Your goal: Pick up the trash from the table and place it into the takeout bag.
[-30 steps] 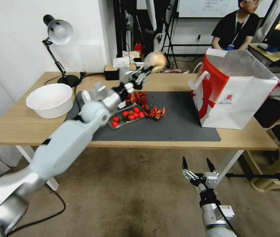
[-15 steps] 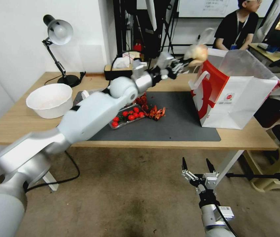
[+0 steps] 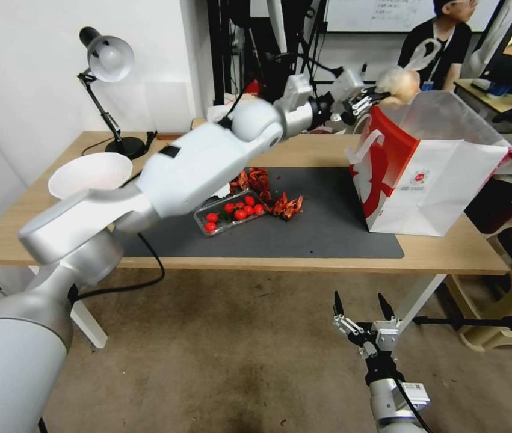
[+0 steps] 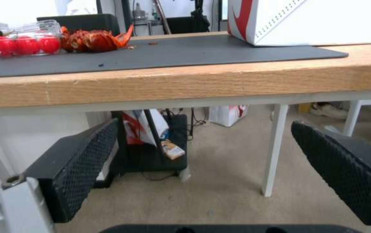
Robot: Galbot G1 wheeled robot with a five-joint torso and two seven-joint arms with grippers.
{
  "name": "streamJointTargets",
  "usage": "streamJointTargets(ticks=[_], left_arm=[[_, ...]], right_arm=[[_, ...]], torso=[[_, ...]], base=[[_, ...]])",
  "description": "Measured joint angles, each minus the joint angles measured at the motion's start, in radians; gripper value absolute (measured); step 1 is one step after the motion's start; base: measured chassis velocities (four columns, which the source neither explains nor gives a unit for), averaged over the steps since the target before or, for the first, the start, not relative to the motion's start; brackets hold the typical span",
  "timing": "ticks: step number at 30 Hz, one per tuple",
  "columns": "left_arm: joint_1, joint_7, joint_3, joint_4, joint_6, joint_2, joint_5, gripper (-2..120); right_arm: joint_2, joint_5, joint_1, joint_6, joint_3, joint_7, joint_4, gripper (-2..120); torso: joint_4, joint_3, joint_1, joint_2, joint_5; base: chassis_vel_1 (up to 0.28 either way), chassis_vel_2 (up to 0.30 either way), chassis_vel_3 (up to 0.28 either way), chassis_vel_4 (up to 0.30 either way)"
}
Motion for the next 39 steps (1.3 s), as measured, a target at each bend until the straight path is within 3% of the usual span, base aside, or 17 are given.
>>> streamJointTargets(ticks=[6, 8, 9, 18, 24, 26, 28, 34, 38, 39], left_arm=[[-0.056, 0.112, 0.001, 0.057, 0.000, -0.066, 0.121, 1], [-0.065, 0.123, -0.001, 0.083, -0.006, -0.085, 0.161, 1], [-0.070, 0.126, -0.008, 0.138, -0.026, -0.117, 0.232, 1], [-0.061, 0.131, 0.000, 0.164, -0.046, -0.130, 0.240, 1], [-0.048, 0.132, -0.005, 0.163, -0.048, -0.132, 0.218, 17], [-0.036, 0.132, -0.014, 0.163, -0.048, -0.134, 0.212, 31], [-0.032, 0.132, -0.016, 0.164, -0.048, -0.134, 0.209, 34], [-0.010, 0.119, -0.029, 0.147, -0.045, -0.120, 0.195, 59], [-0.003, 0.110, -0.033, 0.134, -0.044, -0.110, 0.186, 68], [0.005, 0.097, -0.038, 0.118, -0.039, -0.100, 0.185, 78]], right_arm=[[0.004, -0.003, -0.004, 0.006, 0.001, -0.001, -0.002, 100], [0.004, -0.002, -0.006, 0.008, 0.005, -0.001, -0.003, 100], [0.003, -0.002, -0.009, 0.011, 0.008, -0.001, -0.006, 100], [-0.002, 0.002, -0.005, 0.013, 0.010, -0.003, -0.014, 100], [-0.005, 0.004, -0.002, 0.013, 0.007, -0.006, -0.014, 100], [-0.013, 0.007, -0.002, 0.014, 0.008, -0.006, -0.019, 100], [-0.017, 0.012, -0.001, 0.016, 0.009, -0.007, -0.022, 100], [-0.017, 0.022, 0.003, 0.019, 0.006, -0.011, -0.036, 100], [-0.016, 0.021, 0.003, 0.019, 0.002, -0.012, -0.037, 100], [-0.015, 0.021, 0.004, 0.019, 0.001, -0.012, -0.038, 100]], torso=[[-0.0001, 0.000, 0.000, 0.000, -0.0001], [-0.0002, 0.000, 0.000, 0.000, -0.0001], [0.0000, 0.000, 0.000, 0.000, -0.0001], [0.0001, 0.000, 0.000, 0.000, -0.0002], [-0.0001, 0.000, 0.000, 0.000, -0.0002], [0.0000, 0.000, 0.000, 0.000, -0.0003], [0.0000, 0.000, 0.000, 0.000, -0.0002], [-0.0001, 0.000, 0.000, 0.000, -0.0002], [-0.0001, 0.000, 0.000, 0.000, -0.0003], [-0.0001, 0.000, 0.000, 0.000, -0.0003]], base=[[0.000, 0.000, 0.000, 0.000], [0.000, 0.000, 0.000, 0.000], [0.000, 0.000, 0.000, 0.000], [0.000, 0.000, 0.000, 0.000], [0.000, 0.000, 0.000, 0.000], [0.000, 0.000, 0.000, 0.000], [0.000, 0.000, 0.000, 0.000], [0.000, 0.000, 0.000, 0.000], [0.000, 0.000, 0.000, 0.000], [0.000, 0.000, 0.000, 0.000]])
